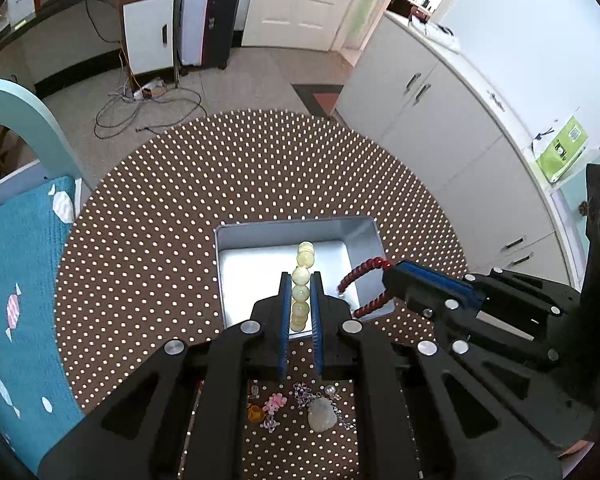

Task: Organize jewelry
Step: 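Carry both bracelets into the silver box and open both grippers, then lift both grippers out of the silver box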

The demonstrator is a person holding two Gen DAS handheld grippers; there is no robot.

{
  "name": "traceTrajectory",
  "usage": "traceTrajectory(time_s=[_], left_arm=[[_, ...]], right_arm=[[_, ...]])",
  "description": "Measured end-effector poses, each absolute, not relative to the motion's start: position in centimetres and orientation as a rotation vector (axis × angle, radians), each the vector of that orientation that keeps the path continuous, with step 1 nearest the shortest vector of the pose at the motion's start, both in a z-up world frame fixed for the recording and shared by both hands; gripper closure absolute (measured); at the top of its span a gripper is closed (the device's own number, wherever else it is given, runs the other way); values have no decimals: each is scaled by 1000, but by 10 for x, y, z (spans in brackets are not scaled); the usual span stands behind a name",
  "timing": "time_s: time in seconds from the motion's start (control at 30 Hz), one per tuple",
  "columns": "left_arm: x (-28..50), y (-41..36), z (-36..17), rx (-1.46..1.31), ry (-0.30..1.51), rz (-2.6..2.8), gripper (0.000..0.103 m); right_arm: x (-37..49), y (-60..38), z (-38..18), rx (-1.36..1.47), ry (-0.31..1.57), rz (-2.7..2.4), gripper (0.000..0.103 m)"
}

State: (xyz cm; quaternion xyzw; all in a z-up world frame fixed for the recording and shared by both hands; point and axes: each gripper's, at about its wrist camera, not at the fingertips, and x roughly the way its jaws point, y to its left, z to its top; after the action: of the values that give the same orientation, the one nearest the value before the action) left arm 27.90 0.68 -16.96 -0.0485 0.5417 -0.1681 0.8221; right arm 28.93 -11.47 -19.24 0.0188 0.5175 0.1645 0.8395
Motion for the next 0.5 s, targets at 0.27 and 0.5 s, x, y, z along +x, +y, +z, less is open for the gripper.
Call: traceTrajectory(time_s=[0.27, 0.5], left_arm=[[286, 3, -192, -59, 1191, -322, 87], [282, 4, -189, -47, 1182, -310, 75]], right_arm=[[294, -121, -199, 77, 1153, 324, 92], [293, -132, -193, 96, 1145, 297, 78]])
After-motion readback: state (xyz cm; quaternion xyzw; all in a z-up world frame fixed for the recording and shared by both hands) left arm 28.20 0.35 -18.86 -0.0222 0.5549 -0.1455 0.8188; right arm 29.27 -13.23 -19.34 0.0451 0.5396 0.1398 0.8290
